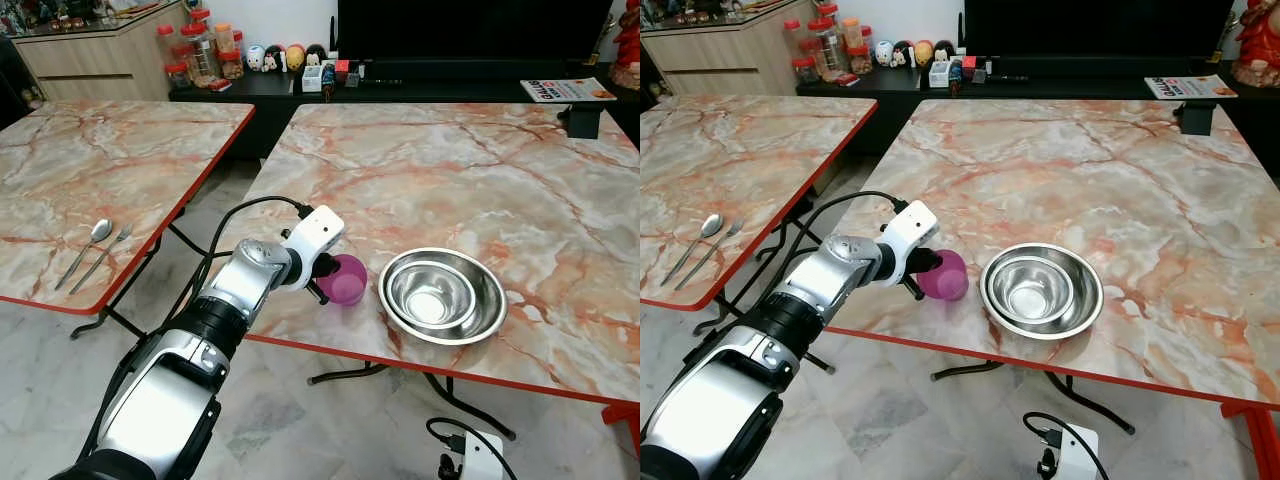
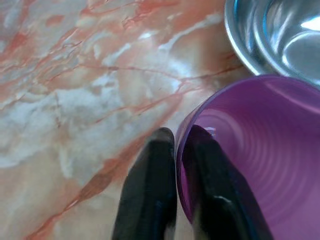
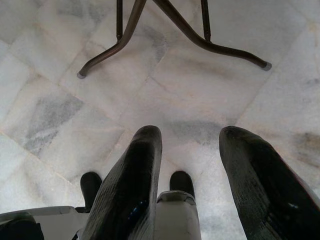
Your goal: Setting the table
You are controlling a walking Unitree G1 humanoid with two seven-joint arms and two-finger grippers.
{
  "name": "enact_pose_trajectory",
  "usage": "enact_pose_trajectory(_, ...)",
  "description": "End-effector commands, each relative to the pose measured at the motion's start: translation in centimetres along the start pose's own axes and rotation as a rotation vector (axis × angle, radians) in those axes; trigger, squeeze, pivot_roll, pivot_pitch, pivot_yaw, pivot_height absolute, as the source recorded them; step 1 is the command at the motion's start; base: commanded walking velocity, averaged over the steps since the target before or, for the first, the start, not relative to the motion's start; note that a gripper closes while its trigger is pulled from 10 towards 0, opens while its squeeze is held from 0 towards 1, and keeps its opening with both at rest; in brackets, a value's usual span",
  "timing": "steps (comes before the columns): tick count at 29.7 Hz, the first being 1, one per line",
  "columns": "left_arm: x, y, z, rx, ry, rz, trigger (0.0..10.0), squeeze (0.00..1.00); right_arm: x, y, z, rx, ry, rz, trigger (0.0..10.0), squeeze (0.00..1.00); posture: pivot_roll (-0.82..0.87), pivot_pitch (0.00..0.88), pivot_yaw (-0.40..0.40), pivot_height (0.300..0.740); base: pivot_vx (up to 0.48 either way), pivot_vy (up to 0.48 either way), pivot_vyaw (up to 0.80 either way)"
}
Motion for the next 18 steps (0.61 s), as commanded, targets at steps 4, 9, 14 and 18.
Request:
enact_pose_trajectory(4, 0.5, 0.3, -0.7, 0.030, -0.014, 0.002, 10.0, 0.00, 0.0, 0.0, -0.2, 0.002, -0.010, -0.001, 10.0, 0.00, 0.00, 0.000, 0.095, 0.740, 0.000, 0.000, 0.00)
enact_pose_trajectory(9, 0.8, 0.4, -0.9, 0.037, -0.022, 0.010, 10.0, 0.00, 0.1, 0.0, -0.2, 0.002, -0.010, 0.000, 10.0, 0.00, 0.00, 0.000, 0.095, 0.740, 0.000, 0.000, 0.00)
enact_pose_trajectory(14, 1.1, 0.4, -1.0, 0.046, -0.027, 0.028, 10.0, 0.00, 0.0, 0.0, -0.3, 0.003, -0.011, -0.001, 10.0, 0.00, 0.00, 0.000, 0.096, 0.740, 0.000, 0.000, 0.00)
enact_pose_trajectory(18, 1.4, 0.5, -1.1, 0.049, -0.018, 0.044, 10.0, 1.00, 0.1, 0.0, -0.3, 0.005, -0.011, -0.001, 10.0, 0.00, 0.00, 0.000, 0.097, 0.740, 0.000, 0.000, 0.00)
Point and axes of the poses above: a point about 5 cm out from each wrist's last joint towards the gripper, its own y axis pointing back from the gripper into the wrist, its own x axis along the axis of the wrist's last joint, z = x × y, the point moved 1 cm from there along -y, pointing out of the wrist towards the gripper, and after that the axes turned 11 degrees about y, right-handed, at the moved point
